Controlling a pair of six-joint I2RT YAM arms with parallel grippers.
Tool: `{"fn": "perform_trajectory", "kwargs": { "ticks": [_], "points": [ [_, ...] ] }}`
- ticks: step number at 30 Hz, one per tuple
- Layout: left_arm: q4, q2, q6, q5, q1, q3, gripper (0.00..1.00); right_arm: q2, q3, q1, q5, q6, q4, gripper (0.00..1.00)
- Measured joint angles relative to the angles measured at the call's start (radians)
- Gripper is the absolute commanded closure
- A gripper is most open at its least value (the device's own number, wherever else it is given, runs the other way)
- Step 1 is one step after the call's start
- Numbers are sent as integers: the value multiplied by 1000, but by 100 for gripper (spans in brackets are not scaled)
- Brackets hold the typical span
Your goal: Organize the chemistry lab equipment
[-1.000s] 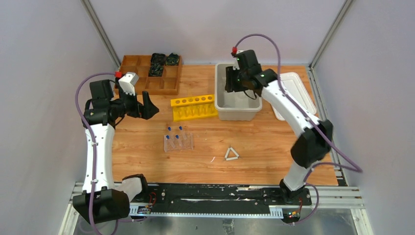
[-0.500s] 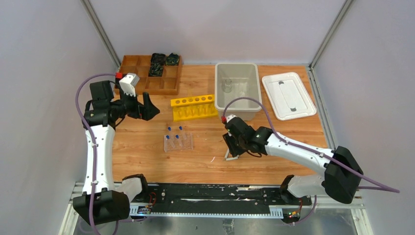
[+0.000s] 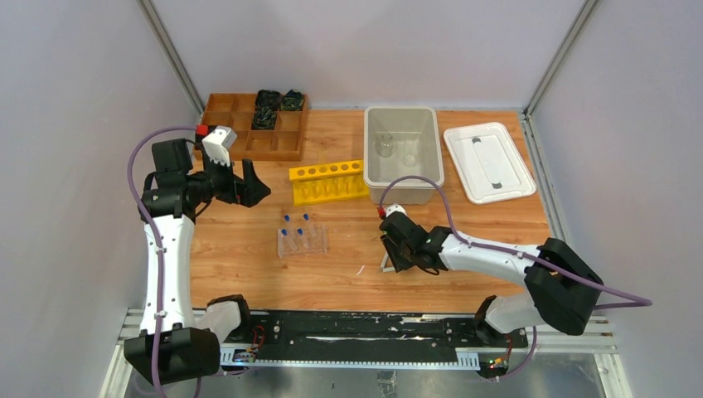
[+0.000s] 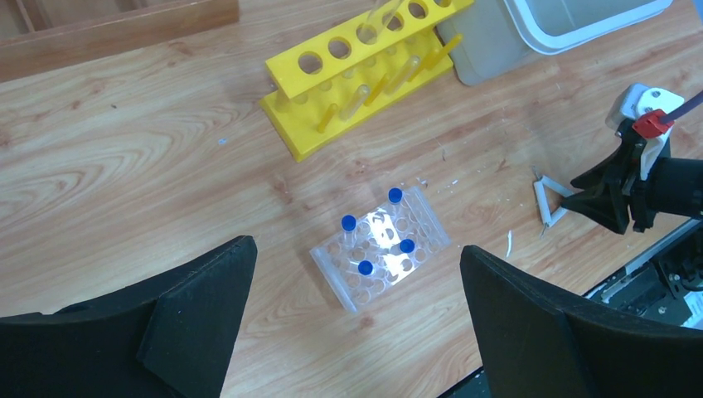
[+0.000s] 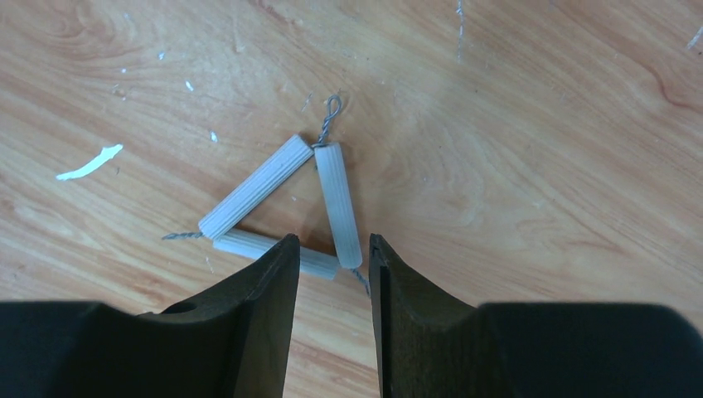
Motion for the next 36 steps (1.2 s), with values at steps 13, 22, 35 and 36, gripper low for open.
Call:
{"fn": "perform_trajectory", "kwargs": {
  "ticks": [13,22,35,36],
  "points": [
    [-37,0,29,0,0,8,0,4,-106,18,72,21,223,99],
    [-39,0,29,0,0,19,0,-197,1,40,59,48,-2,100],
    [-42,-2,27,0,-1,26,0,-35,793,-399,53,-67,-225,100],
    [-42,-2,25,0,-1,26,0,5,813,-427,53,-72,-228,100]
  ]
}}
